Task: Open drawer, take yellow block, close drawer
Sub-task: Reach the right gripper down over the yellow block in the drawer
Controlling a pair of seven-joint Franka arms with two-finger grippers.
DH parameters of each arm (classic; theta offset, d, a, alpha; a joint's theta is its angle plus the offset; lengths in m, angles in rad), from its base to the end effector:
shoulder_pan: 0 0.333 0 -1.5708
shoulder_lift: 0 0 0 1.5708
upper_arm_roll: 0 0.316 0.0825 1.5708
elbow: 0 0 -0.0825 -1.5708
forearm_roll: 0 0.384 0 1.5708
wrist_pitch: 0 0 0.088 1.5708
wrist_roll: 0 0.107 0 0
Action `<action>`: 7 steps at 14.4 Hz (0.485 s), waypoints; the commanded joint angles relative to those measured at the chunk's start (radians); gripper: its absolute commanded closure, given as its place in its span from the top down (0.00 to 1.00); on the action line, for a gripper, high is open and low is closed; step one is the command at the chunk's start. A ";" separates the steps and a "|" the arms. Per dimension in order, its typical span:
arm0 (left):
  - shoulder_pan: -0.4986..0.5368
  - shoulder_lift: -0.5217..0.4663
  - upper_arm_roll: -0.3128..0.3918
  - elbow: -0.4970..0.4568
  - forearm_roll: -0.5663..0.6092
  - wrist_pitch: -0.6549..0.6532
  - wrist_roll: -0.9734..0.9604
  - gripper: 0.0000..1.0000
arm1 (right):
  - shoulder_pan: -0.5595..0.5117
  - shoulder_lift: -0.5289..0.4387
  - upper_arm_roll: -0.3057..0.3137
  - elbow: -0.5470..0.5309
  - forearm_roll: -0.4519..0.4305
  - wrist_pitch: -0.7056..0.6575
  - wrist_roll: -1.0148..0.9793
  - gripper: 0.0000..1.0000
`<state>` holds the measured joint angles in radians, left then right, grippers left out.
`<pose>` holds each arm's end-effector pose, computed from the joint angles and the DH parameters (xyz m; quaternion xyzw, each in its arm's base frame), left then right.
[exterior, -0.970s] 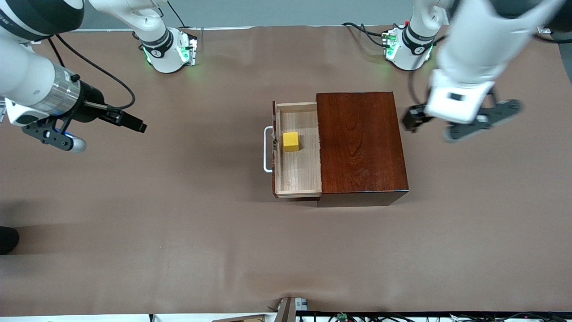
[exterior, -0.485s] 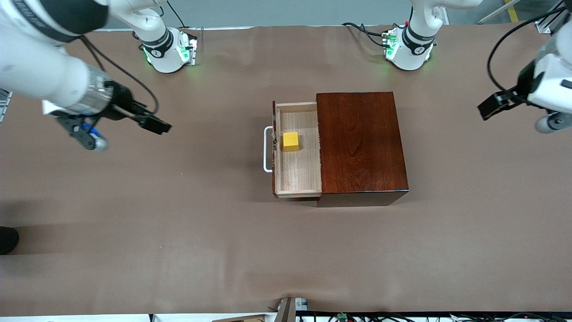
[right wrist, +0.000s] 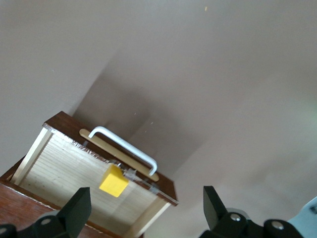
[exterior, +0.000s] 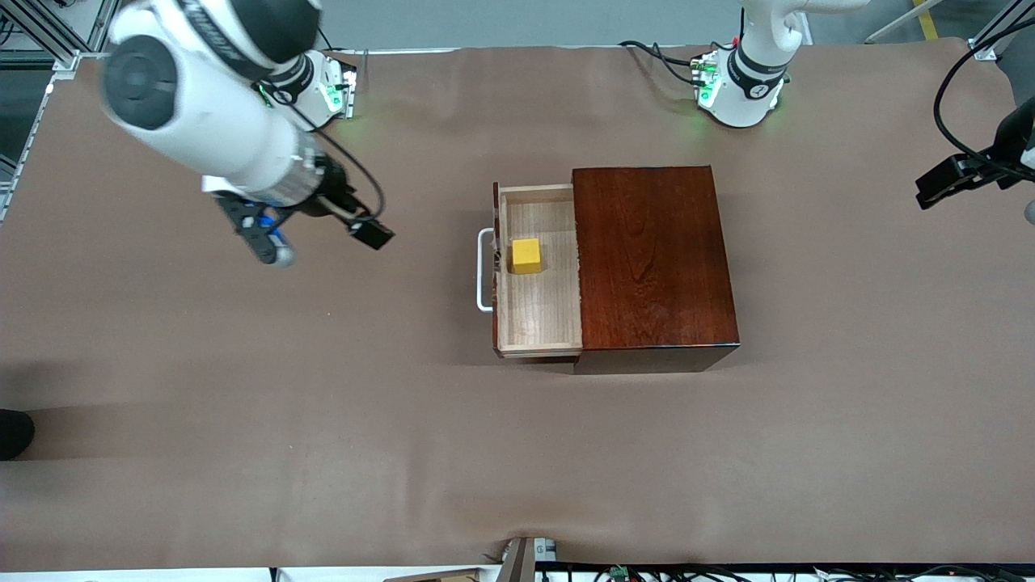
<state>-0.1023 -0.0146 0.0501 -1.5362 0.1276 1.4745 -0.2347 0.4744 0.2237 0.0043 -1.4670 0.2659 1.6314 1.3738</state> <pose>0.5402 -0.0134 0.6413 -0.9931 -0.0955 0.0142 0.0659 0.5413 0.3107 0.5503 -0.8879 0.4395 0.1236 0.0561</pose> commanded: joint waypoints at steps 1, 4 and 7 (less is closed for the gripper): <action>-0.005 -0.025 -0.012 -0.038 -0.055 0.058 0.018 1.00 | 0.055 0.045 -0.010 0.014 0.003 0.068 0.184 1.00; -0.013 -0.021 -0.016 -0.033 -0.069 0.072 0.026 1.00 | 0.137 0.103 -0.010 0.014 -0.004 0.143 0.313 1.00; -0.008 -0.021 -0.027 -0.038 -0.117 0.072 0.060 1.00 | 0.216 0.167 -0.010 0.014 -0.054 0.220 0.447 1.00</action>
<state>-0.1130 -0.0172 0.0236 -1.5518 0.0463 1.5311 -0.2119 0.6395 0.3481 0.0045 -1.4689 0.2511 1.8191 1.7356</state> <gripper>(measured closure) 0.000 0.000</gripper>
